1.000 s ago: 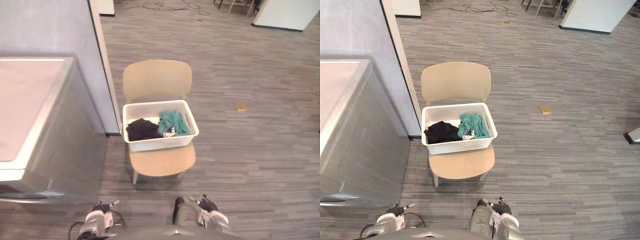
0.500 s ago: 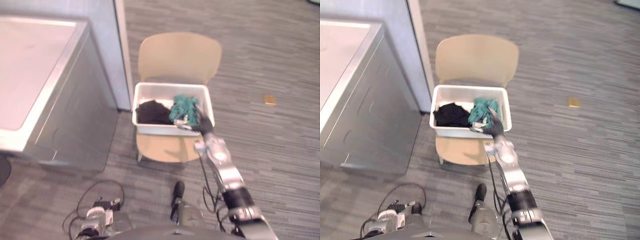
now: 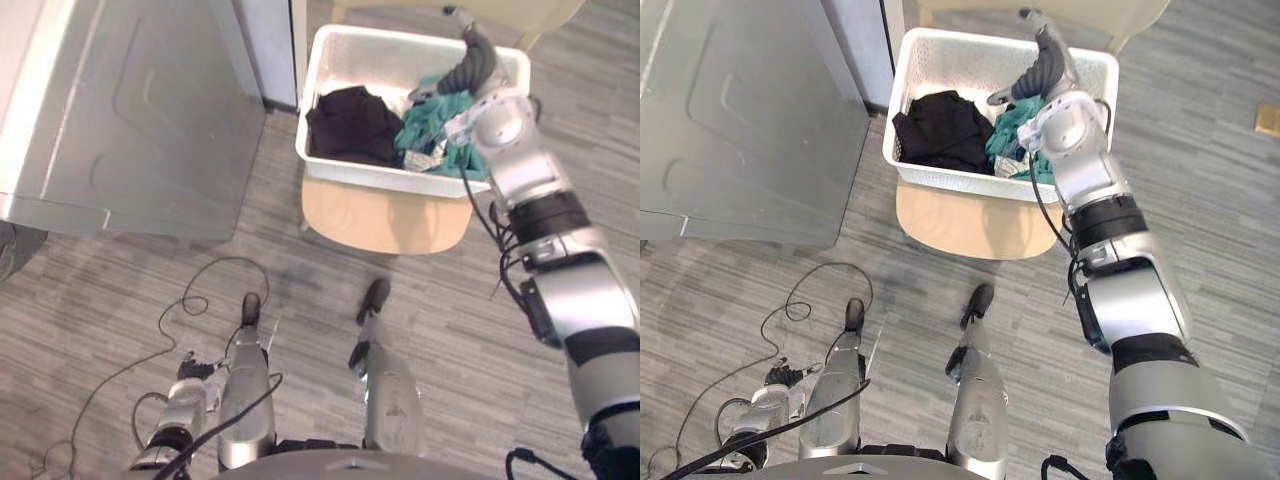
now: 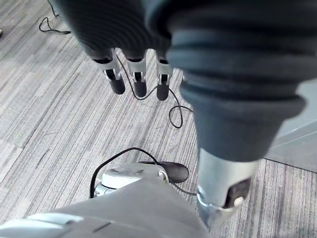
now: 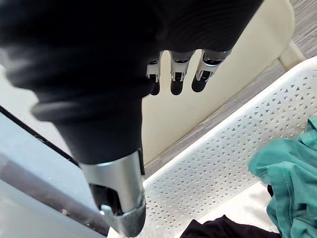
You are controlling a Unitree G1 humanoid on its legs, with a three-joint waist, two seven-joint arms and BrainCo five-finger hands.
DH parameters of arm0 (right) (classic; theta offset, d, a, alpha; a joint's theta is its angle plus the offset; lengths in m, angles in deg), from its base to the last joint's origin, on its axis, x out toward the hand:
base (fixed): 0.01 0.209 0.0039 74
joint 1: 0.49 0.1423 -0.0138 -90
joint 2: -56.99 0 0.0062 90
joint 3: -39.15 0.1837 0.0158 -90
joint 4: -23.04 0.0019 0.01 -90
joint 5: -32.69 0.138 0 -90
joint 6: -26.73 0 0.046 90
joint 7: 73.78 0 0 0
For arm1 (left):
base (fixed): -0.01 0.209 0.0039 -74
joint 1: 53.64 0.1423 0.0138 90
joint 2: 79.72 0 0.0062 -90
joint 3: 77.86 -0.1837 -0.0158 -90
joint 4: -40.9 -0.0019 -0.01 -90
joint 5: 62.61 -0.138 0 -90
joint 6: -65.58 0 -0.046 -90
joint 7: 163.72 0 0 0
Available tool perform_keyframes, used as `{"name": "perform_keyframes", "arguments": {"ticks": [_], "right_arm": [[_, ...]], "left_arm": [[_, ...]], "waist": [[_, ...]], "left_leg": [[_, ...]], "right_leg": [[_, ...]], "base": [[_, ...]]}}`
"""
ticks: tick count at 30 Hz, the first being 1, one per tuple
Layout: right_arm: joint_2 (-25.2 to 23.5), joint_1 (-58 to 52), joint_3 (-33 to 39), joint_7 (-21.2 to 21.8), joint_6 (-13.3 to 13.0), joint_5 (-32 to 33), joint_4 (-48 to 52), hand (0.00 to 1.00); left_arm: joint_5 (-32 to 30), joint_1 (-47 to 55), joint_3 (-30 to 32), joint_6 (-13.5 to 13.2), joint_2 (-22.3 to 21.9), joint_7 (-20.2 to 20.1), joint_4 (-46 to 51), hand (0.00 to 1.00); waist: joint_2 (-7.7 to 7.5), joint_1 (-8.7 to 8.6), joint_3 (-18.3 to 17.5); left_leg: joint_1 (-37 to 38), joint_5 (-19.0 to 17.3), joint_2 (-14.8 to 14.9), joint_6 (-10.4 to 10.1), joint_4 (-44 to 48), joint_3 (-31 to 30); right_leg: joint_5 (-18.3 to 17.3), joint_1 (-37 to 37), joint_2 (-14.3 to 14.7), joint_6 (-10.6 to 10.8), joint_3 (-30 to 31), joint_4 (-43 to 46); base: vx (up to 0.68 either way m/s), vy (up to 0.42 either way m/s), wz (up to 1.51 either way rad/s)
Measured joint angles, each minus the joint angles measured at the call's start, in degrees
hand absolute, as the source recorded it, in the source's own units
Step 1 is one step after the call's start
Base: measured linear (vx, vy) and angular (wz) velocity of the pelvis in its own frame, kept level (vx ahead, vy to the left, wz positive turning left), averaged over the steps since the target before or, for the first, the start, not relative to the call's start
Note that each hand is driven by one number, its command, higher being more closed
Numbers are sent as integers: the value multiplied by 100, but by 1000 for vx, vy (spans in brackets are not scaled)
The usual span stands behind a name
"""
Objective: Pick up the laundry basket with both hands and put the clothes into the washing machine.
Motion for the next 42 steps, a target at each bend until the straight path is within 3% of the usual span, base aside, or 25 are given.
{"name": "perform_keyframes", "arguments": {"ticks": [6, 12, 22, 42], "right_arm": [[8, 357, -51, -164, 120, 1, -413, 0], [-14, 526, -52, -229, 222, 0, -504, 0], [-506, 531, -102, -242, 247, -57, -522, 0], [-748, 908, -285, -241, 383, -225, -1230, 0]], "left_arm": [[663, -258, -46, -84, -51, 211, -7, 0], [834, -563, -107, -126, -117, 325, 4, 0], [938, -797, -201, -136, -309, 432, 21, 0], [1340, -1082, -186, -225, -207, 592, 181, 0]], "waist": [[60, 118, 100], [56, 239, 204], [33, 238, 217], [-174, 351, 328]], "left_leg": [[-333, 4, -4, -6, 54, -130], [-519, 34, -6, -11, 56, -167], [-671, 40, -4, -12, 58, -265], [-1279, 201, 103, -114, 44, -592]], "right_leg": [[18, -233, 3, -23, -83, -1], [26, -396, 5, -34, -114, -1], [28, -474, 12, -38, -126, -2], [50, -857, 132, -66, -227, -7]], "base": [[-9, 15, 6], [-6, 6, 1], [-2, 15, 3], [-15, 26, 5]]}}
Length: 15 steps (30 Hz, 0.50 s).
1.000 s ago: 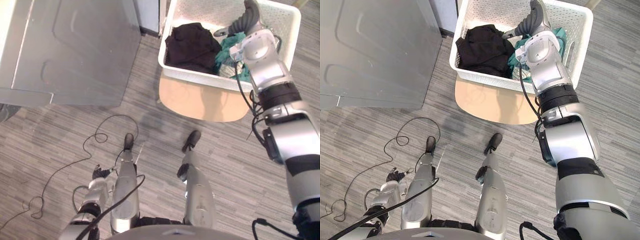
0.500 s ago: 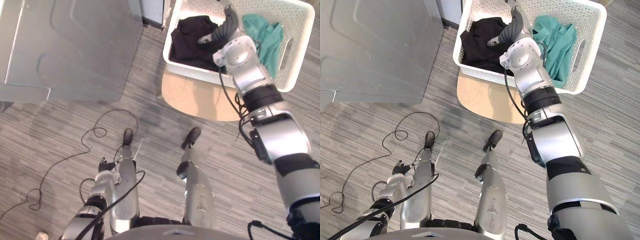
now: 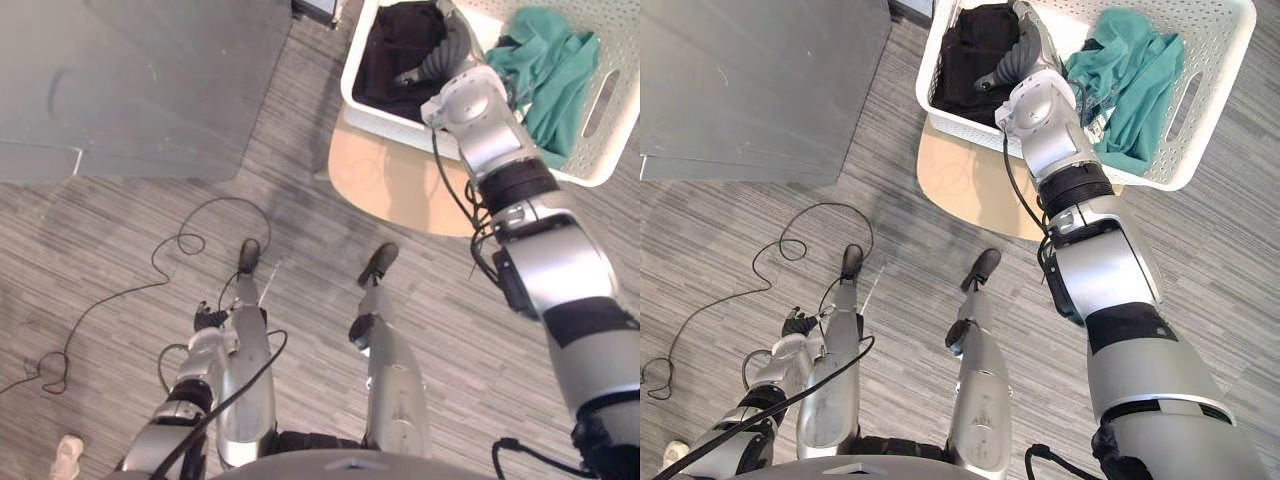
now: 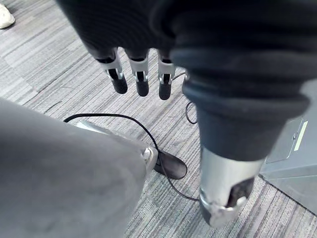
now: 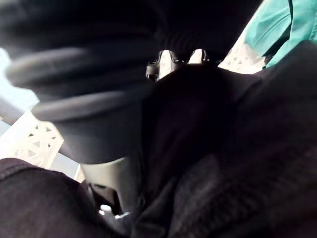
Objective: Pick up the laundry basket with both hands and put the clothes into the washing machine.
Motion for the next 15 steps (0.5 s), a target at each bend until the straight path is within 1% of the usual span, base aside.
{"name": "perform_keyframes", "arguments": {"ticks": [8, 11, 15], "right_arm": [[14, 89, -110, 6, 17, -1, -318, 0], [25, 97, -168, 17, 14, -8, -400, 0], [99, 167, -317, 42, 7, -225, -418, 0]], "left_arm": [[107, -120, -9, -34, 21, 46, 67, 0], [113, -181, -10, -59, 32, 98, 74, 0], [127, -198, -14, -117, 21, 107, 131, 0]], "waist": [[-50, 61, 21], [-99, 57, 47], [-104, 66, 49]], "left_leg": [[-284, 67, 2, -12, -7, -64], [-304, 69, 3, -15, -6, -77], [-407, 71, 3, -17, 6, -130]], "right_leg": [[12, -242, 3, -7, -54, -1], [16, -253, 3, -11, -57, -1], [16, -307, 4, -11, -59, -1]], "base": [[-28, 46, 3], [-11, 41, 2], [-24, 49, 5]]}}
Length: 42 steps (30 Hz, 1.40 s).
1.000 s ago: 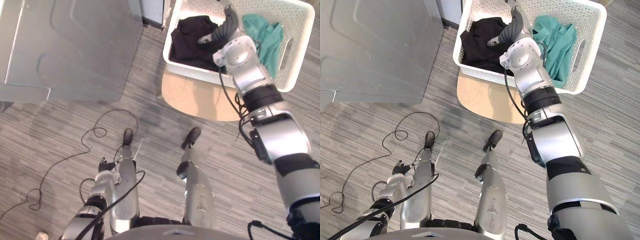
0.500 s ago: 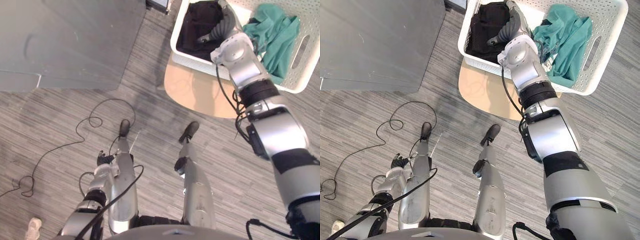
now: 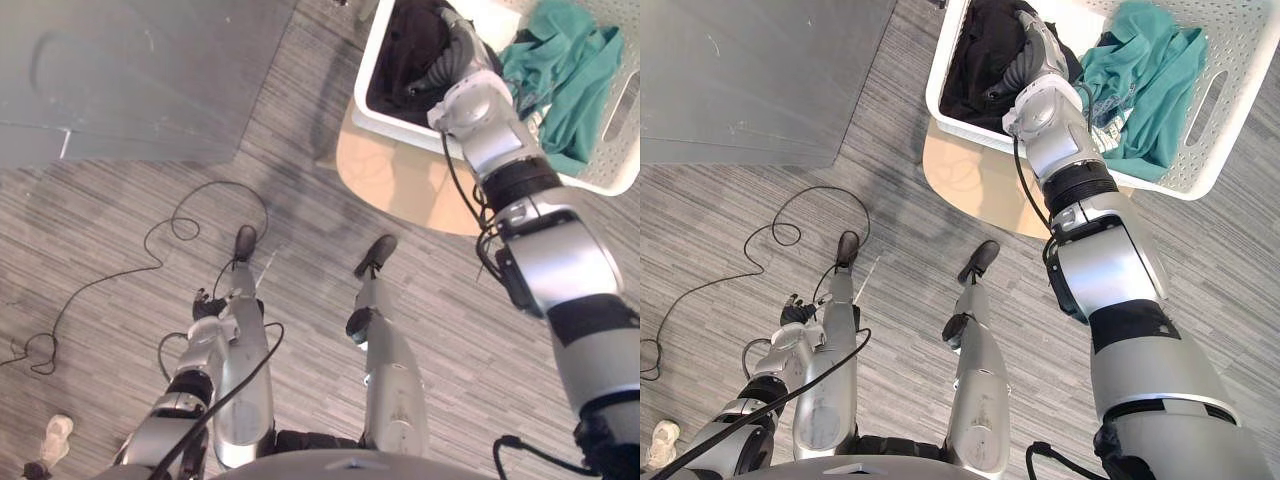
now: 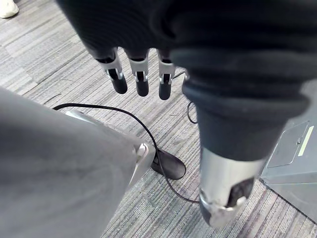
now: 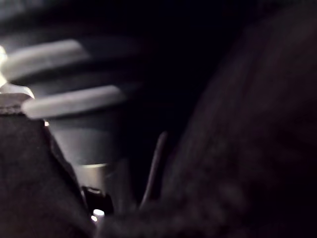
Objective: Pick up the laundry basket with both hands and put the clothes into the washing machine.
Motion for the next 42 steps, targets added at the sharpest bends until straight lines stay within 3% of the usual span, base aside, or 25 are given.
{"name": "perform_keyframes", "arguments": {"ticks": [6, 7, 12, 34, 38, 42], "right_arm": [[39, 154, -124, 30, 0, -224, -74, 0], [39, 152, -123, 29, 1, -225, -92, 100], [51, 167, -119, -13, -2, -227, -82, 100], [-54, 57, 65, -154, -49, -189, 18, 100], [-136, -41, 412, -280, -48, 396, 14, 100], [-310, -68, 1002, -491, -83, 1716, -210, 100]], "left_arm": [[88, 0, 1, -31, -1, 21, 102, 0], [89, -1, 1, -36, -7, 21, 106, 0], [90, -9, 3, -50, -17, 31, 152, 0], [97, -9, 52, -76, -69, 124, 155, 0], [113, -9, 50, -76, -73, 134, 151, 0], [274, -9, 52, -73, -102, 134, 126, 0]], "waist": [[-8, 22, 5], [-9, 34, 5], [-14, 104, 6], [-17, 130, 7], [-17, 130, 7], [-16, 144, 7]], "left_leg": [[-140, 29, 11, -4, 6, -28], [-142, 29, 15, -4, 6, -28], [-191, 30, 56, -8, 7, -26], [-196, 39, 97, -20, 5, -15], [-172, 45, 97, -27, 2, 0], [-71, 46, 105, -28, -5, 107]], "right_leg": [[7, -124, 14, 6, -4, 0], [7, -125, 17, 6, -4, 0], [6, -180, 55, 7, 21, 0], [11, -201, 100, 2, 68, 0], [20, -194, 100, -10, 89, 0], [43, -175, 100, -37, 192, 0]], "base": [[-25, 35, 1], [-18, 40, 0], [-10, 16, -2], [-13, 24, -1], [0, 0, -1], [-9, 15, -9]]}}
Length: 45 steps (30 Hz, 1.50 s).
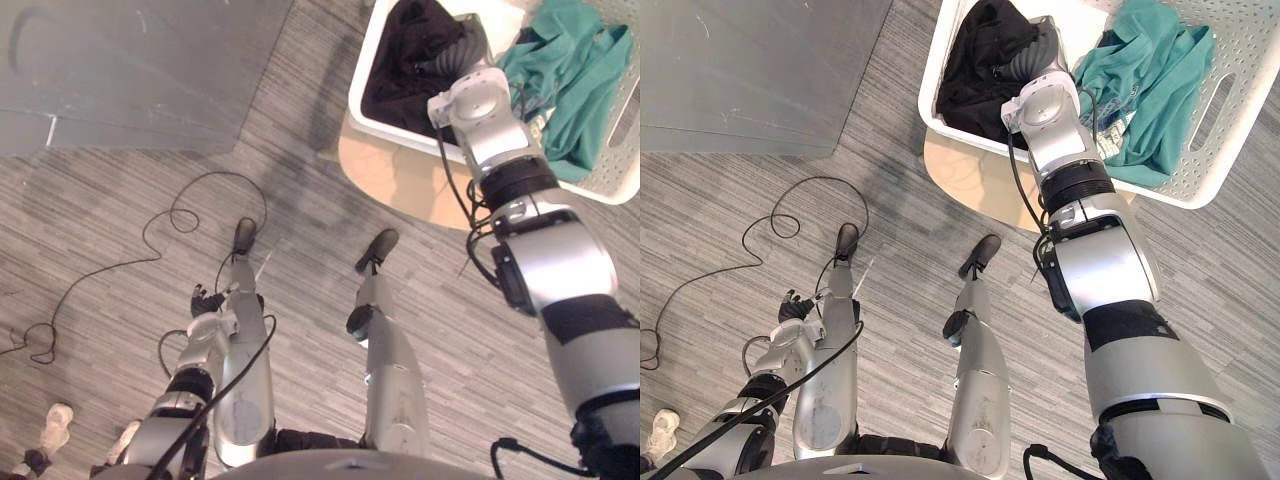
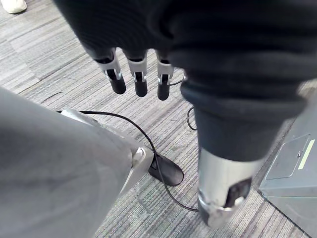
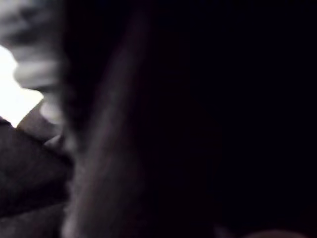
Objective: Pick up the laundry basket with both hands and put the clothes into the washing machine.
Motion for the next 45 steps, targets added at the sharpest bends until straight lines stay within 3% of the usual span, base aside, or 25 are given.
{"name": "perform_keyframes", "arguments": {"ticks": [7, 13, 22, 29, 33, 37, 45], "right_arm": [[-494, -162, 1104, -438, -285, 2258, -59, 100], [-849, -164, 1616, -599, -611, 3660, -56, 100], [-1400, -167, 1806, -623, -762, 4487, 519, 100], [-1585, -766, 1316, -536, -762, 4644, 2073, 100], [-1703, -1860, 1175, -388, -771, 4668, 2954, 100], [-1831, -3372, 972, -202, -768, 4642, 4114, 100], [-2071, -4846, 564, 102, -686, 4363, 5021, 100]], "left_arm": [[104, -5, -2, 86, -21, -15, -108, 0], [178, -6, -25, 170, -57, -40, -216, 0], [258, 147, -30, 339, -71, -149, -252, 0], [85, 494, 285, 513, -74, -270, -139, 0], [51, 1139, 352, 589, -147, -272, 287, 0], [105, 1930, 415, 576, -124, -271, 1952, 0], [40, 2162, 822, 355, -139, -212, 4798, 0]], "waist": [[3, -29, -1], [9, -58, -5], [8, -154, -16], [9, -320, -21], [4, -373, -707], [12, -485, -1428], [156, -624, -2166]], "left_leg": [[343, 2, 45, -4, -54, 217], [771, 63, 62, -4, -230, 335], [1423, 223, 57, -4, -576, 536], [2114, 202, 37, 28, -620, 710], [2335, 32, -50, 158, -614, 851], [2625, -100, -149, 214, -607, 942], [3185, -137, -208, 249, -814, 1113]], "right_leg": [[31, 150, 38, -13, 207, 0], [32, 426, 44, -12, 297, 0], [31, 790, 23, -12, 444, 5], [-124, 1243, -25, 41, 611, 265], [-371, 1299, -126, 120, 717, 446], [-461, 1527, -246, 242, 752, 512], [-576, 1955, -311, 346, 791, 460]], "base": [[-16, 23, -13], [-9, 28, -6], [-5, 44, -5], [-18, 42, -7], [5, 55, -10], [64, 63, -1], [57, 32, -3]]}}
